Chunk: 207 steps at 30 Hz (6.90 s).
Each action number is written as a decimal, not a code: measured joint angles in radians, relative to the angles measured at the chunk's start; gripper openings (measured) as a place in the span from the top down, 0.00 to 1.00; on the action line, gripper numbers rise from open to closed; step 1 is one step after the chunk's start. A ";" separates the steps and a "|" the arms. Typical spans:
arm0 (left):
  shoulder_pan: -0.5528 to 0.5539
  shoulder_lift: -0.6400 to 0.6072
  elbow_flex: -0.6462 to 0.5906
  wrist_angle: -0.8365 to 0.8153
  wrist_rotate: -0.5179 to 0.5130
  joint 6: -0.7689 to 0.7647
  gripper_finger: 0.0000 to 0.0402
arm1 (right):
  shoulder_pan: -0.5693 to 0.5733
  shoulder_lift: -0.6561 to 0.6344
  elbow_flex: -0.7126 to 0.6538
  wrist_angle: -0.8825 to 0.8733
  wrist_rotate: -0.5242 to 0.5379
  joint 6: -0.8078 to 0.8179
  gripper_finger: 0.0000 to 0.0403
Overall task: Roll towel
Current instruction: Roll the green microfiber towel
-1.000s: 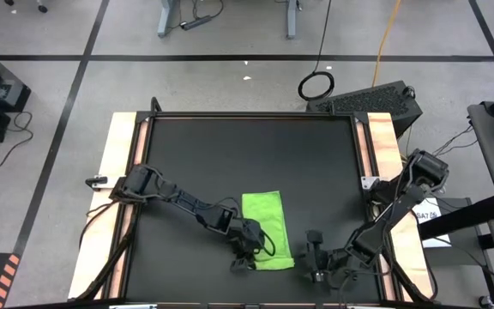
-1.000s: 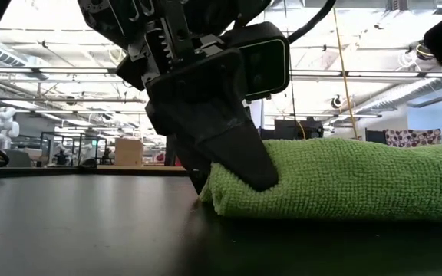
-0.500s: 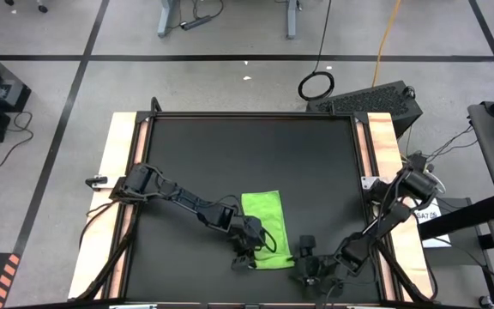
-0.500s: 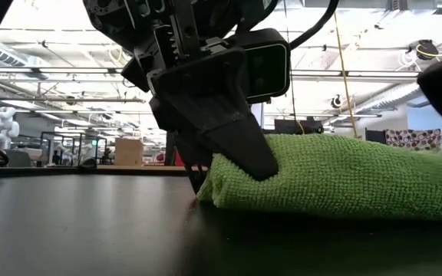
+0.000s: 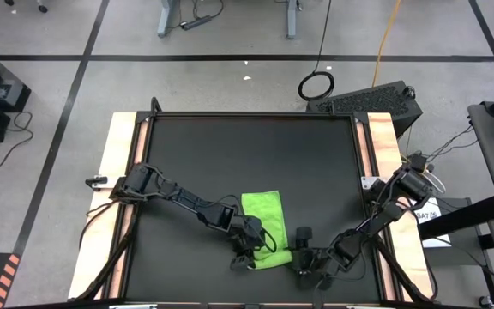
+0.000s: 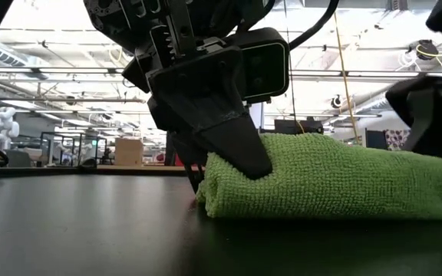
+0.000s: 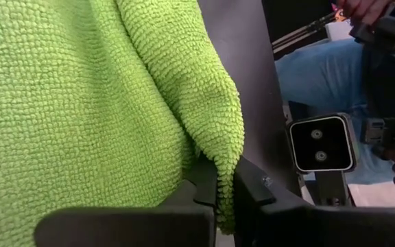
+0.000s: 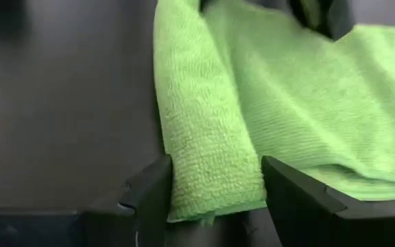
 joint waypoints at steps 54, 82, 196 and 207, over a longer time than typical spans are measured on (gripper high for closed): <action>0.002 0.000 -0.001 0.004 0.036 -0.030 0.96 | 0.014 0.014 0.000 0.022 -0.067 -0.070 0.51; -0.210 -0.288 -0.003 -0.286 -0.663 0.299 0.53 | -0.104 -0.008 0.001 0.043 -0.428 0.282 0.99; -0.086 -0.077 0.010 -0.063 -0.168 0.261 0.97 | -0.438 -0.042 0.003 -0.142 -0.464 -0.016 0.80; -0.073 -0.077 0.010 -0.067 -0.132 0.184 0.97 | -0.561 -0.041 0.002 -0.144 -0.570 -0.150 0.81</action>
